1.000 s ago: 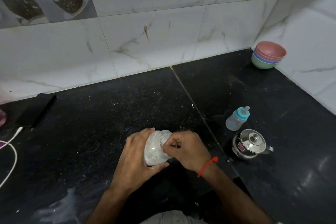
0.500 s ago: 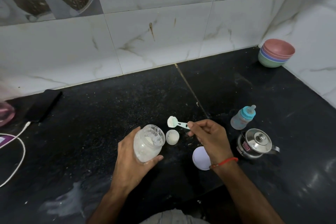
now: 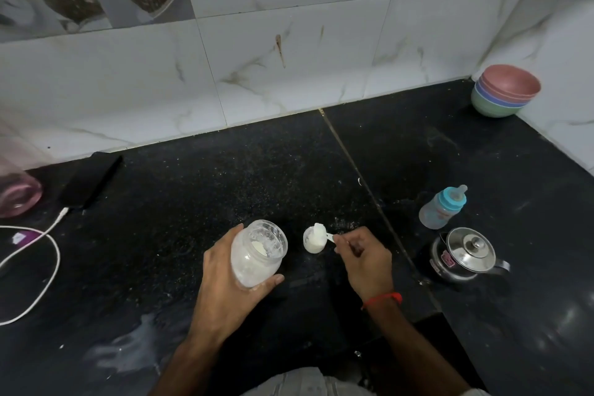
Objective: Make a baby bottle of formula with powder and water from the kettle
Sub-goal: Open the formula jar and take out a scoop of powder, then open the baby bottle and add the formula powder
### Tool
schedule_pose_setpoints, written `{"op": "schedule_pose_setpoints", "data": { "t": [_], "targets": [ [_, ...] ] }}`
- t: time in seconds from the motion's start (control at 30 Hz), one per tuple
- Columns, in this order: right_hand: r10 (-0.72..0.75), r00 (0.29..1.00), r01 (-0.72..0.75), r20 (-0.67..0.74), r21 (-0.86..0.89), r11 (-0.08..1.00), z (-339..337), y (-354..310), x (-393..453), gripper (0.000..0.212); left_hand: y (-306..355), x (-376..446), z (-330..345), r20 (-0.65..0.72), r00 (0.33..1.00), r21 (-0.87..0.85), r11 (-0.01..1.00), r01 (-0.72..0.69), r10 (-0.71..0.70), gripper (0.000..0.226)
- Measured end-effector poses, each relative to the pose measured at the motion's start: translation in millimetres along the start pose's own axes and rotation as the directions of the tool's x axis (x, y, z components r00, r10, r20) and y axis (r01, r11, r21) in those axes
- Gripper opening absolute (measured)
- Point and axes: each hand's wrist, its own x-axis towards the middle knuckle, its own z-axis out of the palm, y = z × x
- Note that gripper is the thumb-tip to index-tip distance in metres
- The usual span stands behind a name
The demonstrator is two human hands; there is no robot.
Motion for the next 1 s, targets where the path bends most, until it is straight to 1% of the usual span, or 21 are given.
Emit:
{"op": "schedule_pose_setpoints", "data": {
  "t": [0.07,0.13,0.17,0.23,0.33,0.37,0.43,0.5,0.53,0.57,0.6,0.67,0.7,0.73,0.77,0.8,0.83,0.87,0.9,0.93,1.0],
  "targets": [
    [0.155,0.988,-0.148,-0.013,0.229,0.962,-5.1,-10.0,2.7,0.011,-0.5,0.1,-0.7,0.003,1.0,-0.007,1.0,0.003,-0.003,0.112],
    [0.262,0.965,-0.245,0.023,0.445,0.861,-11.8,-25.4,3.9,0.013,2.3,-1.1,0.2,0.027,0.999,-0.016,1.0,-0.023,0.024,0.108],
    [0.301,0.952,-0.288,0.063,0.525,0.801,-15.0,-32.6,3.5,0.014,3.4,-1.8,1.4,0.039,0.999,-0.019,0.999,-0.036,0.037,0.106],
    [0.329,0.931,-0.355,0.158,0.597,0.719,-20.4,-44.0,1.2,0.014,4.9,-3.1,5.7,0.061,0.997,-0.015,0.999,-0.041,0.042,0.109],
    [0.282,0.918,-0.394,0.278,0.584,0.709,-25.6,-56.1,-5.5,0.011,9.0,-5.4,13.9,0.085,0.996,-0.03,0.999,-0.04,0.042,0.109],
    [0.264,0.913,-0.4,0.311,0.561,0.725,-26.8,-59.0,-8.2,0.011,12.1,-5.8,17.0,0.093,0.994,-0.049,0.997,-0.051,0.055,0.106],
    [0.21,0.894,-0.391,0.396,0.461,0.797,-29.1,-65.2,-15.6,0.012,13.7,-6.4,23.7,0.094,0.992,-0.091,0.993,-0.076,0.084,0.098],
    [0.158,0.868,-0.335,0.472,0.321,0.886,-28.1,-68.0,-24.2,0.018,12.9,-7.7,29.0,0.106,0.99,-0.107,0.991,-0.082,0.093,0.096],
    [0.14,0.867,-0.293,0.478,0.264,0.919,-26.9,-66.7,-27.2,0.023,12.7,-8.4,31.1,0.114,0.989,-0.11,0.991,-0.081,0.094,0.1],
    [0.129,0.884,-0.247,0.45,0.215,0.945,-25.3,-63.0,-28.0,0.026,11.2,-8.8,34.0,0.126,0.988,-0.116,0.991,-0.073,0.088,0.103],
    [0.12,0.912,-0.203,0.392,0.178,0.963,-25.1,-59.2,-27.4,0.027,9.5,-8.7,37.4,0.133,0.987,-0.136,0.988,-0.069,0.087,0.105],
    [0.093,0.971,-0.115,0.222,0.091,0.989,-27.7,-41.7,-22.1,0.024,6.4,-7.4,45.9,0.115,0.989,-0.185,0.98,-0.069,0.091,0.102],
    [0.061,0.987,-0.065,0.15,0.025,0.998,-31.0,-30.1,-19.0,0.024,8.1,-7.7,49.5,0.097,0.992,-0.199,0.978,-0.062,0.083,0.1],
    [0.023,0.993,-0.016,0.116,-0.067,0.998,-34.6,-16.4,-17.1,0.024,9.0,-8.4,52.6,0.086,0.994,-0.209,0.977,-0.049,0.068,0.098],
    [0.0,0.993,0.023,0.119,-0.189,0.982,-39.7,-4.4,-16.9,0.028,8.4,-9.5,55.4,0.082,0.995,-0.203,0.979,-0.032,0.05,0.1],
    [-0.008,0.989,0.055,0.147,-0.32,0.946,-43.4,9.6,-18.0,0.04,5.5,-10.0,57.4,0.078,0.997,-0.175,0.985,0.003,0.011,0.102],
    [0.004,0.983,0.078,0.184,-0.437,0.896,-46.6,20.0,-19.5,0.056,0.5,-9.8,58.3,0.066,0.997,-0.143,0.988,0.051,-0.042,0.104],
    [0.041,0.973,0.086,0.227,-0.522,0.849,-48.7,29.7,-21.3,0.071,-5.8,-7.9,58.6,0.05,0.995,-0.129,0.987,0.092,-0.086,0.104],
    [0.104,0.958,0.078,0.269,-0.589,0.804,-50.1,34.9,-23.4,0.079,-10.9,-5.5,58.5,0.036,0.993,-0.136,0.984,0.114,-0.11,0.104],
    [0.147,0.941,0.085,0.306,-0.631,0.771,-50.4,39.9,-25.4,0.083,-13.9,-2.3,58.1,0.02,0.992,-0.149,0.981,0.125,-0.123,0.103],
    [0.178,0.92,0.101,0.35,-0.649,0.754,-49.3,47.5,-28.8,0.086,-14.7,4.9,58.0,0.004,0.99,-0.164,0.976,0.142,-0.143,0.107]
  ]
}}
